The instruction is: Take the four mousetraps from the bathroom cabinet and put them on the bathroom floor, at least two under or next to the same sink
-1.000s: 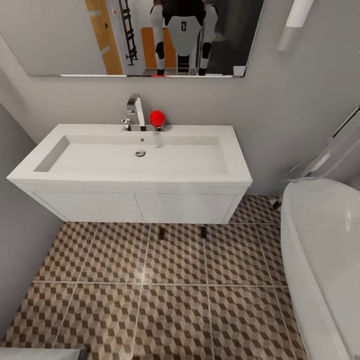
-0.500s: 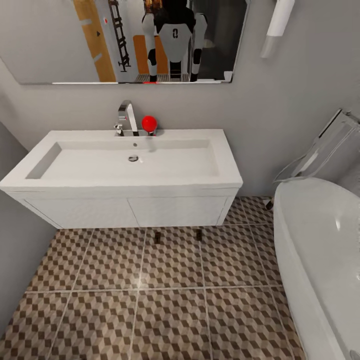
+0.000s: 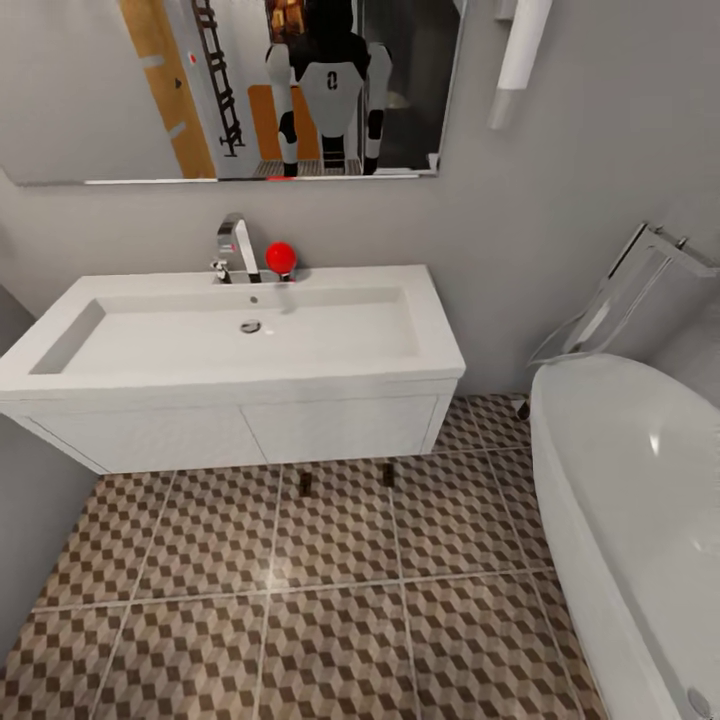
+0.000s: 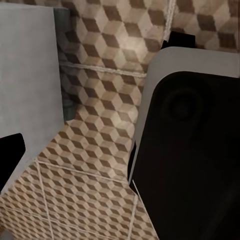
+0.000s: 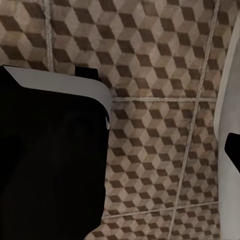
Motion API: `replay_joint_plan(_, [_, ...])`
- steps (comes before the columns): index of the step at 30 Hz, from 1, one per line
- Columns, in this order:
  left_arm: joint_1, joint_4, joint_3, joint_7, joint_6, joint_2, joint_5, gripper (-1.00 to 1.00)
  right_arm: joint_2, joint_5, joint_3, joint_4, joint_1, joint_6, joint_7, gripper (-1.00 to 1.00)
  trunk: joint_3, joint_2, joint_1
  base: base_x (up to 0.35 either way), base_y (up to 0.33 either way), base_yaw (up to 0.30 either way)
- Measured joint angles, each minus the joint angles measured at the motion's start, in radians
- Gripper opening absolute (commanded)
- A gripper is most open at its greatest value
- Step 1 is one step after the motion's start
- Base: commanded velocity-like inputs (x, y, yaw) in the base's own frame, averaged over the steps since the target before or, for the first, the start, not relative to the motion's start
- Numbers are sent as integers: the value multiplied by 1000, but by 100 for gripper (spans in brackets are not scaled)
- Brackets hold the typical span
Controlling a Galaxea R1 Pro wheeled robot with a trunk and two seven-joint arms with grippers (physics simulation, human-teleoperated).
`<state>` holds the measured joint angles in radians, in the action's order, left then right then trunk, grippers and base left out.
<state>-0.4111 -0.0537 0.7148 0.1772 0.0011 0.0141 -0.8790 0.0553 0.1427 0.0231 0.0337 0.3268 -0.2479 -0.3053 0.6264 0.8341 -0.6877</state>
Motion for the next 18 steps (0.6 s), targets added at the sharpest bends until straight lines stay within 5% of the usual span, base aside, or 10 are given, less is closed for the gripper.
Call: replay_joint_plan(18, [0, 0, 0, 0, 0, 0, 0, 100, 0, 4, 1, 2, 0, 1, -1, 100, -29, 0, 0, 0, 0, -99])
